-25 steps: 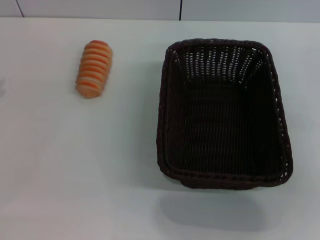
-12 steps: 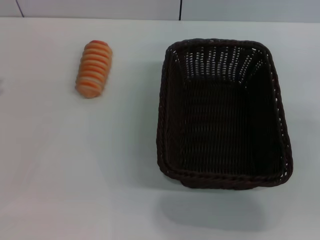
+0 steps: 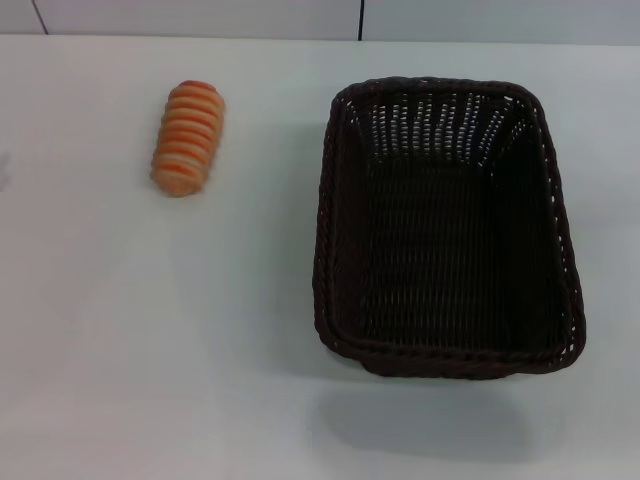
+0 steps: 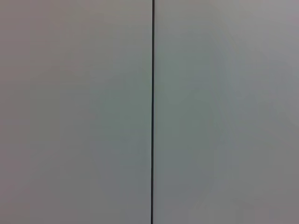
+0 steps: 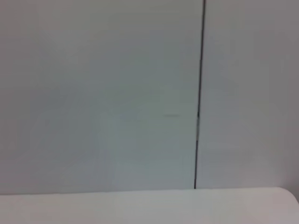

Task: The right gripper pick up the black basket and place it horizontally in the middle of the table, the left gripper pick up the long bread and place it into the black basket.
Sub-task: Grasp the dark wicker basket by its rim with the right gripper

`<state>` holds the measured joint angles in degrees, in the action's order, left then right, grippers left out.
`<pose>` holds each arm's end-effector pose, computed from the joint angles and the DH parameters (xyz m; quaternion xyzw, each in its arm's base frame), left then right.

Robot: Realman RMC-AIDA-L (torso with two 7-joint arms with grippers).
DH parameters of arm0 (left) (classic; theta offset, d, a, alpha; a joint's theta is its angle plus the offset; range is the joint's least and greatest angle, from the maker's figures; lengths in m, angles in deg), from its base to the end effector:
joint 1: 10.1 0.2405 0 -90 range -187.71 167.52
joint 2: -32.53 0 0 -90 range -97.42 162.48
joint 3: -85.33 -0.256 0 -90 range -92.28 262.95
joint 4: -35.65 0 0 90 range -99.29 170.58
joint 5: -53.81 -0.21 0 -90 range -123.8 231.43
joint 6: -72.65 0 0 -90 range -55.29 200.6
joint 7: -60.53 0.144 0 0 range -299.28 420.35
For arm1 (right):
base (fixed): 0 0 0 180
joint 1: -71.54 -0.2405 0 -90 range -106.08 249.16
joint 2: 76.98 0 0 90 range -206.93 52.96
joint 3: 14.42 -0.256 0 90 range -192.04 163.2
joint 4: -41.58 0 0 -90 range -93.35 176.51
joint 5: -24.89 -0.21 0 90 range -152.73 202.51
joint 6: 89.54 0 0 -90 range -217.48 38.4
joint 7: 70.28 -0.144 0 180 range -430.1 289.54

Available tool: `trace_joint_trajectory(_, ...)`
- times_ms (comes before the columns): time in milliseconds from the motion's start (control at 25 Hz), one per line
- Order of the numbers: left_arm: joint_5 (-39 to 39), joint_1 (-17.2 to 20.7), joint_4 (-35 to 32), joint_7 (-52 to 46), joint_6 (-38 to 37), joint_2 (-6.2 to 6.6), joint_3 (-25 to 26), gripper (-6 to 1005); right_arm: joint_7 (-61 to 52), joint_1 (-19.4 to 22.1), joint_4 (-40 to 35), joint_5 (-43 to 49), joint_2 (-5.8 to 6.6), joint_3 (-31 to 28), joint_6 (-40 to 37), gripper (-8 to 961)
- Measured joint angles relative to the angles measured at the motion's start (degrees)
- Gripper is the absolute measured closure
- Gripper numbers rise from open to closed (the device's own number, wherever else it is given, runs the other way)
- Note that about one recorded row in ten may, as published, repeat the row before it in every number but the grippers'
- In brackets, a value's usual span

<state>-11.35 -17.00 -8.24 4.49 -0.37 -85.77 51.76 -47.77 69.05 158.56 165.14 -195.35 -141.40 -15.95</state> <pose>-0.3730 0.2706 0.1500 -0.6875 -0.2051 -0.3362 0.6102 0.2406 0.2808 0.2096 -0.7046 0.4354 0.0843 0.5539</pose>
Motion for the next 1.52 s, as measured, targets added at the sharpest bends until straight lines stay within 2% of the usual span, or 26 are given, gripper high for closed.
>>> trace_joint_trajectory(120, 0.0, 0.0, 0.0, 0.0, 0.0, -0.05, 0.0, 172, 0.3, -5.7, -0.1, 1.3, 1.12, -3.7, 6.2, 461)
trace_joint_trajectory(160, 0.1, 0.0, 0.0, -0.1, 0.0, -0.13, 0.0, 173, -0.3, -9.7, -0.1, 4.0, 2.01, -4.2, 10.2, 461)
trace_joint_trajectory(200, 0.1, 0.0, 0.0, -0.1, 0.0, -0.13, 0.0, 173, -0.3, -9.7, -0.1, 4.0, 2.01, -4.2, 10.2, 461)
trace_joint_trajectory(320, 0.3, 0.2, 0.1, -0.1, 0.0, -0.17, 0.0, 173, -0.9, -14.7, -0.3, 8.4, 2.73, -3.9, 15.2, 461)
trace_joint_trajectory(360, 0.3, 0.2, 0.1, -0.1, 0.0, -0.17, 0.0, 173, -1.2, -17.6, -0.6, 11.1, 2.88, -2.7, 17.7, 460)
trace_joint_trajectory(520, 0.2, -0.2, 0.2, -0.2, 0.0, -0.11, 0.0, 173, -1.7, -19.4, -2.1, 13.3, 2.42, 0.3, 18.1, 460)
trace_joint_trajectory(560, 0.2, -0.2, 0.2, -0.2, 0.0, -0.10, 0.0, 173, -1.8, -20.6, -3.6, 14.1, 1.44, 1.8, 18.2, 460)
trace_joint_trajectory(600, 0.1, -0.2, 0.2, -0.2, 0.0, -0.09, 0.0, 173, -1.8, -20.6, -3.6, 14.1, 1.44, 1.8, 18.2, 460)
trace_joint_trajectory(760, 0.0, -0.2, 0.0, -0.2, 0.0, -0.06, 0.0, 173, -3.6, -21.9, -4.8, 15.3, -0.56, 5.4, 19.3, 461)
trace_joint_trajectory(960, 0.0, 0.2, -1.4, -0.4, 0.0, 0.02, 0.0, 174, -7.6, -22.1, -4.4, 19.7, -1.25, 9.9, 19.4, 461)
trace_joint_trajectory(1240, 0.0, 0.5, -2.3, -0.7, -0.1, 0.01, -0.1, 174, -13.8, -22.6, -8.0, 20.0, -0.83, 16.5, 19.3, 460)
trace_joint_trajectory(1520, -0.1, 0.5, -2.3, 0.0, 0.1, 0.13, 0.0, 174, -17.0, -27.5, -12.6, 23.0, -0.68, 20.3, 20.6, 460)
